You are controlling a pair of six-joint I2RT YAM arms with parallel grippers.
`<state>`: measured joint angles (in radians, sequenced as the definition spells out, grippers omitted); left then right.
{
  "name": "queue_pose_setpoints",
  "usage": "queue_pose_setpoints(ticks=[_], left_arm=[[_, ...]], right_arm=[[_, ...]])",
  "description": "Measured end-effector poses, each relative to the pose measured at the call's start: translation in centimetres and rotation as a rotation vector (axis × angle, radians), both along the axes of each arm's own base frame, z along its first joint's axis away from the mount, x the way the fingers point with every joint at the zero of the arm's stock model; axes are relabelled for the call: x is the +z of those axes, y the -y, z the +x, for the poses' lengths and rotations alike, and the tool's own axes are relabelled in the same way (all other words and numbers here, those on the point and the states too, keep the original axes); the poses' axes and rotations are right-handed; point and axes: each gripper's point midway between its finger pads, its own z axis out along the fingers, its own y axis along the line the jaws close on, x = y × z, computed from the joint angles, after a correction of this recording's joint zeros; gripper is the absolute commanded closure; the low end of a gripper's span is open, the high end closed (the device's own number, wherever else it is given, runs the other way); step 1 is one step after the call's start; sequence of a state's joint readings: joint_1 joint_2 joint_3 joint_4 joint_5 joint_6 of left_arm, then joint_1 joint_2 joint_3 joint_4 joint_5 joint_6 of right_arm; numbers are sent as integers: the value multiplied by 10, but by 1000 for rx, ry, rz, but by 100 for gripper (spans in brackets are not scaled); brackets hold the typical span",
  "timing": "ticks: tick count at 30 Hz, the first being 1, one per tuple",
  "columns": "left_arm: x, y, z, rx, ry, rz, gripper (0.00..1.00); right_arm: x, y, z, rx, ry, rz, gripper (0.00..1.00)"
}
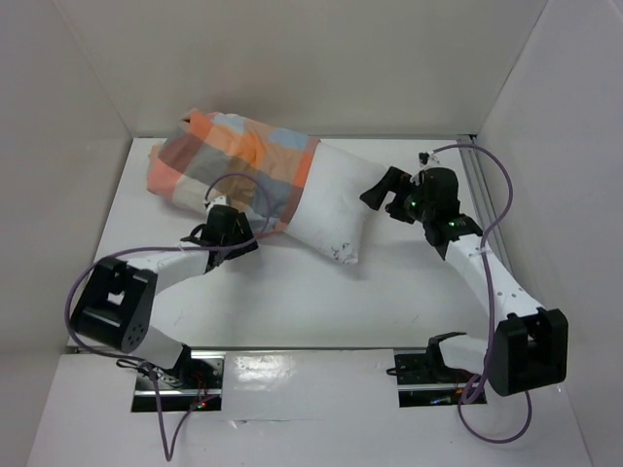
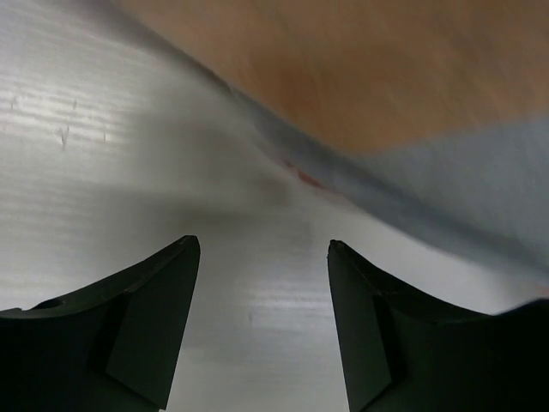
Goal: Put the pillow into the pillowcase
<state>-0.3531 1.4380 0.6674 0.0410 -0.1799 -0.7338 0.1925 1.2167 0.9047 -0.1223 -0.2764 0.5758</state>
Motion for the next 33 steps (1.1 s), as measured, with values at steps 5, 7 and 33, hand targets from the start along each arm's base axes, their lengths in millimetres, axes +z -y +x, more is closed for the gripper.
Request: queue_pose_setpoints(ticks=[5,7,33], left_arm=[[-11,-1,32,15,-8,-36,32],[-9,5,39,0,6,-56,35],[95,113,49,-301,134,-230,100]], right_arm=[[-18,13,-13,-7,-56,11,3],[-26,15,-18,-5,-83,12,2],[-92,-121,22,251,-254,292,100]])
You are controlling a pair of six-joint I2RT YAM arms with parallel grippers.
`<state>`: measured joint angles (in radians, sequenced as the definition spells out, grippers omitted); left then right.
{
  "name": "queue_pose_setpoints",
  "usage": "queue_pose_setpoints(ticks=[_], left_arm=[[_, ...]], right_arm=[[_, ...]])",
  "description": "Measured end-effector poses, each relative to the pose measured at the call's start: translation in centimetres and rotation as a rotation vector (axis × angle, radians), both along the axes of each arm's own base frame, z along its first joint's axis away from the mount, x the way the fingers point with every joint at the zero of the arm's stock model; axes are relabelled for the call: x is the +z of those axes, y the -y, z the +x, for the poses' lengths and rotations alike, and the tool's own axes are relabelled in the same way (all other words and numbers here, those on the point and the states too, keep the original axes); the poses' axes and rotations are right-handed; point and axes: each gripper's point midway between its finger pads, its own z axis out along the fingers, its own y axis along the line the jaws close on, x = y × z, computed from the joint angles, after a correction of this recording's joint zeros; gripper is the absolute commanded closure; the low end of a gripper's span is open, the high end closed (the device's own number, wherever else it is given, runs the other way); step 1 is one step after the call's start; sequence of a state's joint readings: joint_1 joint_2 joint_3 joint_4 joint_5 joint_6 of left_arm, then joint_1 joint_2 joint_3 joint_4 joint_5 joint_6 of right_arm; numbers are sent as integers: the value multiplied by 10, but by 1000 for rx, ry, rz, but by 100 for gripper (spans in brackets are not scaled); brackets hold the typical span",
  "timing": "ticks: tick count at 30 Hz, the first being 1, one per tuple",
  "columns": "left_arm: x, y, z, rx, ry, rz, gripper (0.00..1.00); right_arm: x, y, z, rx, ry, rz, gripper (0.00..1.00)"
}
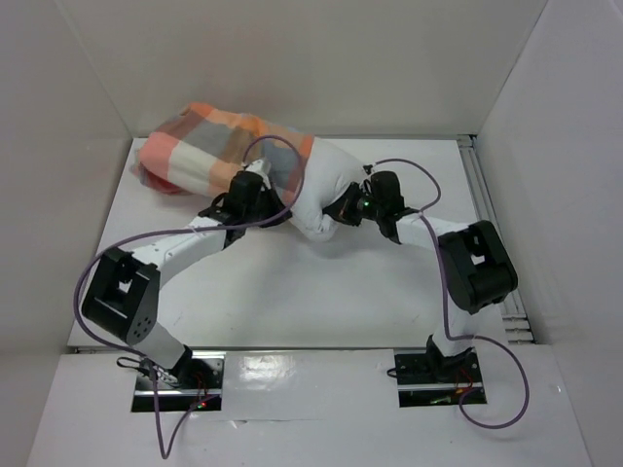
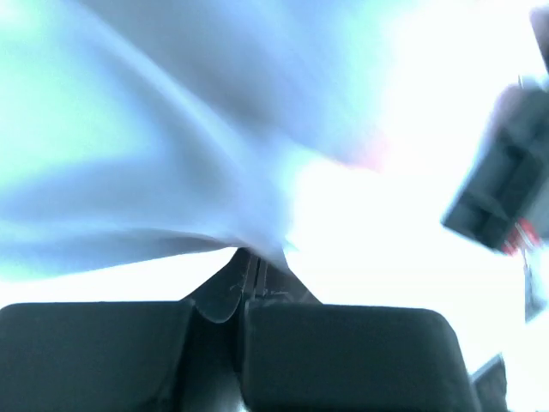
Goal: Put the pillow into the pillowcase
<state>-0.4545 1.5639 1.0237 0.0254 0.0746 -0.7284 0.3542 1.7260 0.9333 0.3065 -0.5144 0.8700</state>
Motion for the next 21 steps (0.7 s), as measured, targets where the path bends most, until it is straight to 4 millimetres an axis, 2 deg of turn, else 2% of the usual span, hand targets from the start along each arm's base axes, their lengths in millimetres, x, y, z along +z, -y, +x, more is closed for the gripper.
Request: queue_pose_setpoints(ticks=[2,3,5,8,10,12,14,17,19,21], left_arm=[[12,24,-12,-69,6,6,100],[16,29,-16,-94,4,11,100],[27,32,-20,-129,-12,22,100],[70,28,-14,-158,2,17,100],[117,28,-11,-187,54,9,100],[176,28,-17,-221,147,-13,100],[241,23,-35,-244,270,-53,100],[333,3,-75,-247,475,-103,100],[370,-10,-97,-249,552,-122,100],[390,-9,-102,-275,584,-146,100]], right_arm=[[5,2,11,-35,11,26,100],[8,5,15,-54,12,38,100],[14,13,20,-79,22,39,100],[36,30,20,-119,72,-7,100],[70,41,15,-133,139,-47,100],[124,50,3,-134,261,-73,100],[182,60,-19,-134,393,-90,100],[250,76,-59,-138,527,-102,100],[294,82,-82,-148,626,-81,100],[330,90,-99,-179,718,-58,100]])
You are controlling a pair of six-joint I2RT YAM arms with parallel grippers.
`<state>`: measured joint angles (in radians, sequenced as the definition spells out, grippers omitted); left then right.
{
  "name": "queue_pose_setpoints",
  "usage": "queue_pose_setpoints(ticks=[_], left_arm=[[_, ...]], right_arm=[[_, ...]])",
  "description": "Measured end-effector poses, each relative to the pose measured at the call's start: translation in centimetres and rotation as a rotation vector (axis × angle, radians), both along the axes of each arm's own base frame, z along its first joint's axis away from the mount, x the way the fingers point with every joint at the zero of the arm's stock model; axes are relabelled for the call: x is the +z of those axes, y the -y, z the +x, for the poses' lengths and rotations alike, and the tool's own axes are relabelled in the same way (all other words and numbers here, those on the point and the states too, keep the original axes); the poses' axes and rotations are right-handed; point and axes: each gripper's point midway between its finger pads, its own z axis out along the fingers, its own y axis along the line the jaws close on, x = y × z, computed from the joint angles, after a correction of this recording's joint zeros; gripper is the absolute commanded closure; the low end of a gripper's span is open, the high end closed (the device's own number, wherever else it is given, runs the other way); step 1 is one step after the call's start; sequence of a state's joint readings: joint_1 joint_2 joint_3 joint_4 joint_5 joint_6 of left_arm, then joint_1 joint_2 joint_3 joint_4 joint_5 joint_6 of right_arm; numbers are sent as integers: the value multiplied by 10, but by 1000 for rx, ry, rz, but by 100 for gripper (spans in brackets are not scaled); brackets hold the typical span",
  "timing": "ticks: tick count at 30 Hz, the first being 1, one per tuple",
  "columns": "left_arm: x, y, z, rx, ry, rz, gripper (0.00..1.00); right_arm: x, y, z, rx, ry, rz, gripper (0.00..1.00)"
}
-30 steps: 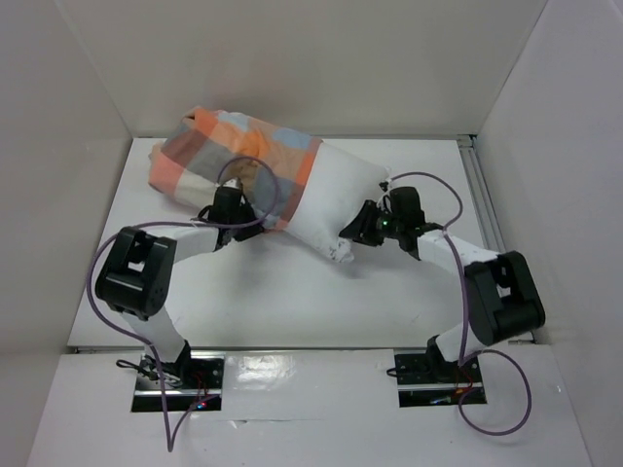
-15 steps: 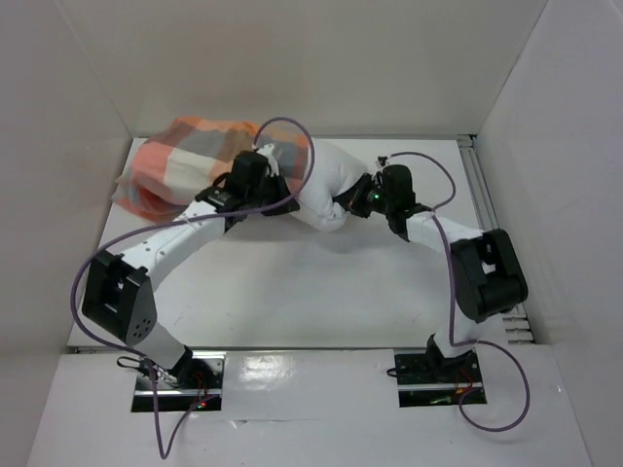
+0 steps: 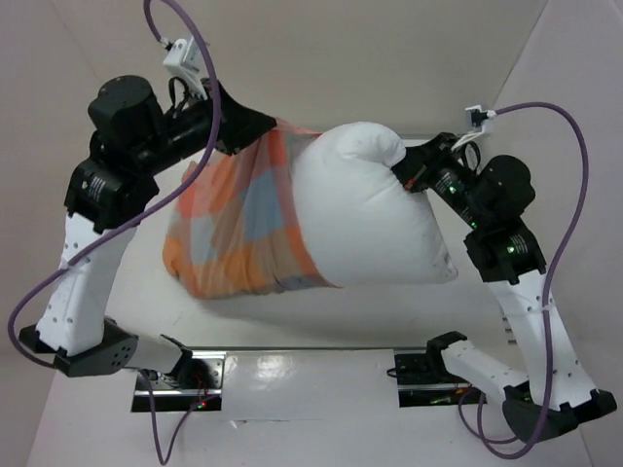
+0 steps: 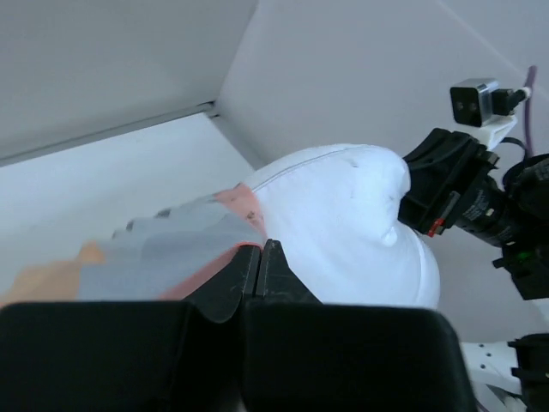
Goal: Put the pillow into the pillowcase
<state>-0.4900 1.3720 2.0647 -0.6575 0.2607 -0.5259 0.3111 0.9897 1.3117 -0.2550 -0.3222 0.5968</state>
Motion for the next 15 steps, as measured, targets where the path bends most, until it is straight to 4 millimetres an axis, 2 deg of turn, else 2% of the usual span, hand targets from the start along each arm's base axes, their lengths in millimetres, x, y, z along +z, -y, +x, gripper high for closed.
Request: queue_pose_setpoints(ticks=[1,3,4,7,8,9,10,11,12,13,14,15], left_arm=[[5,4,3,-19,8,-7,100],[7,17,21,-58,11,-14,100],[0,26,36,-74,-8,-10,100],[-56,61,105,-98,-146,23,100],[-87,74,131,-102,-210,40,100],[-119,85,155,-98,-272,55,78],[-163,96,183,-90,-344,78,58],[-197,103,201,-85,-402,89,49],[-232,110,216,-87,-461,94,46],[-266,117,227,-89,-518,100,39],[-291,119,230,-91,-562,113,31],[-312,118,227,-89,-606,131,23]], right_arm=[[6,4,-2,-20,17,8,100],[-6,7,9,-62,-3,13,100],[-25,7,21,-86,-47,11,100],[-118,1,69,-145,-251,-19,100],[-156,-1,84,-163,-338,-26,100],[-201,-3,101,-185,-440,-38,100],[-248,-5,113,-200,-544,-50,96],[-285,-7,118,-210,-627,-63,88],[-330,-7,117,-220,-740,-86,78],[-360,-7,112,-224,-826,-104,64],[-381,-7,107,-231,-890,-120,50],[-387,-6,104,-235,-914,-127,31]])
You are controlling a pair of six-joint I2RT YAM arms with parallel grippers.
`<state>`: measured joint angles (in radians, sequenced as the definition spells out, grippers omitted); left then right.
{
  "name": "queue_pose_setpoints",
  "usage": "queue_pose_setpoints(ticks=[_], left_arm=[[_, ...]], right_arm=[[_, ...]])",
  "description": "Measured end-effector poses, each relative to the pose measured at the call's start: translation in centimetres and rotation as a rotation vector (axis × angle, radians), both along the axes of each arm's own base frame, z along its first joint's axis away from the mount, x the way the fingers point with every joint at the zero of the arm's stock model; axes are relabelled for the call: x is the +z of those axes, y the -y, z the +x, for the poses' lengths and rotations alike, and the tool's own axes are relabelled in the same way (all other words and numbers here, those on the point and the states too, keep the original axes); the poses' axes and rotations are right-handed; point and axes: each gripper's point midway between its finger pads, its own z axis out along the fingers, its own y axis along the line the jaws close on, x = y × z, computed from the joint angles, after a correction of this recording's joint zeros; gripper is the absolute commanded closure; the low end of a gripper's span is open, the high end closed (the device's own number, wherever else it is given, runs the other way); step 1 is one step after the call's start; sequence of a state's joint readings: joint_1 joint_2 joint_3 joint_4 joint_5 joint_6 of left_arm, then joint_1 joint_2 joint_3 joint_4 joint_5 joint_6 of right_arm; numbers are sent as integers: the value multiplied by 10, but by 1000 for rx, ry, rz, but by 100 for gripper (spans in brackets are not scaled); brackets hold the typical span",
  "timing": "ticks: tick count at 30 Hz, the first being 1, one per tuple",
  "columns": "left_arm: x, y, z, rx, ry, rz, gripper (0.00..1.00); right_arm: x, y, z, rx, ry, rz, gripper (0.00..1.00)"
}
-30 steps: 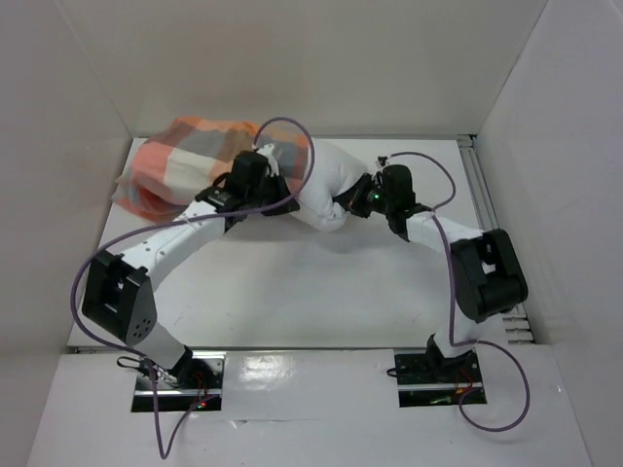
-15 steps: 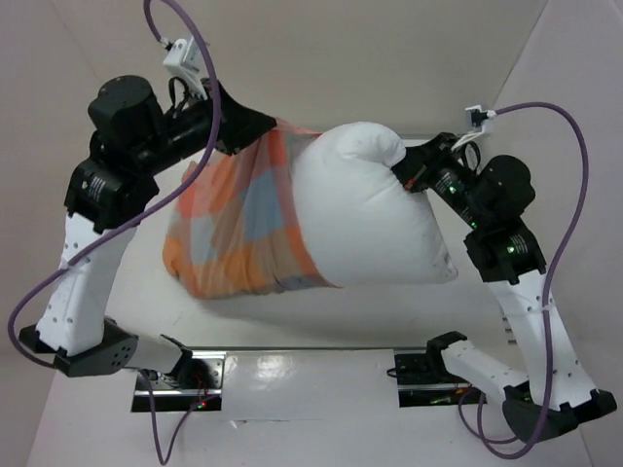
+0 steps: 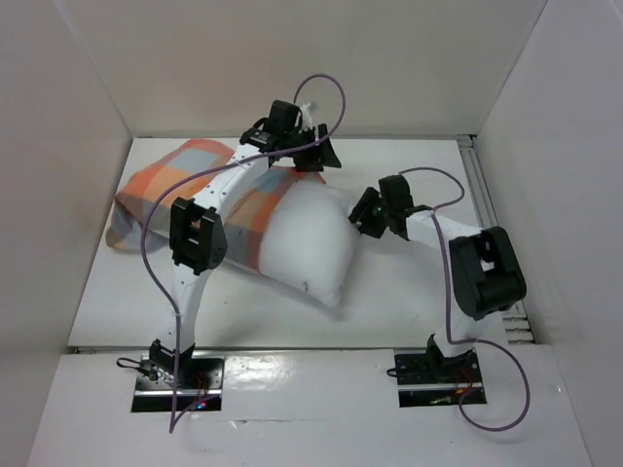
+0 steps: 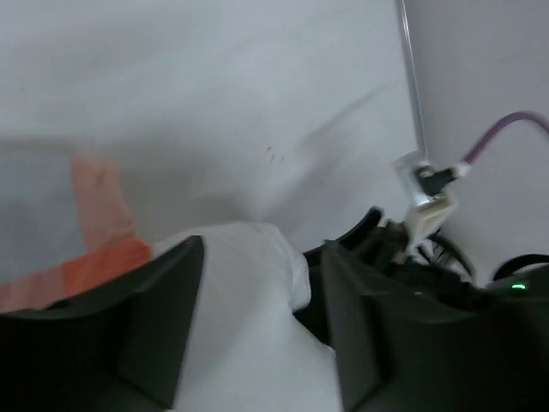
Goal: Put the pillow into the pillowcase
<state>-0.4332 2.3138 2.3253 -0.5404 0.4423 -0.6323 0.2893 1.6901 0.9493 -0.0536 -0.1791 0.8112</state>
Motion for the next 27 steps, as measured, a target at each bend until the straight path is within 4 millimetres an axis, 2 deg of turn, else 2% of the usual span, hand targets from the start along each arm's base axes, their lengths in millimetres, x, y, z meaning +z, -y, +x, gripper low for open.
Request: queue_pose_setpoints(ticks=[1,2,3,4,5,7,8,9,10,12,13,16,17,19,21,23,27], left_arm=[[-13,-2,-5,-3,-33,18,22],[-14,-5,-8,-1,-32,29,22],[-10,-10,-12,4,-17,49,22],[0,-16,-18,10,0,67,24],[16,-23,-27,15,36,90,26],[55,-44,-46,58,135,141,27],[77,-56,-58,85,192,157,27],[96,-68,-72,116,249,176,28],[116,-80,-90,147,294,185,28],[139,-103,-126,200,386,192,28],[145,-114,-145,223,415,193,28],[130,-147,-188,287,438,220,26],[120,-157,-196,311,433,241,18],[93,-177,-205,361,399,298,17],[70,-187,-208,390,355,349,15],[48,-189,-205,394,314,395,15],[15,-196,-198,411,247,495,20]], right_arm=[[5,1,0,-3,8,-1,25],[14,3,1,-4,34,-15,20],[24,8,2,-5,66,-36,16],[35,13,4,-5,92,-50,16],[47,18,5,-3,125,-66,16],[68,24,5,6,183,-87,5],[76,26,3,11,204,-94,5],[85,27,-1,20,227,-101,5],[92,28,-4,25,246,-104,0],[100,31,-16,37,274,-105,0],[102,32,-22,43,279,-104,0],[100,31,-43,77,278,-81,0],[98,29,-50,93,276,-67,0],[92,22,-65,126,264,-38,0],[85,10,-78,171,239,-14,0],[79,-5,-88,219,214,6,0],[72,-25,-99,283,183,34,0]])
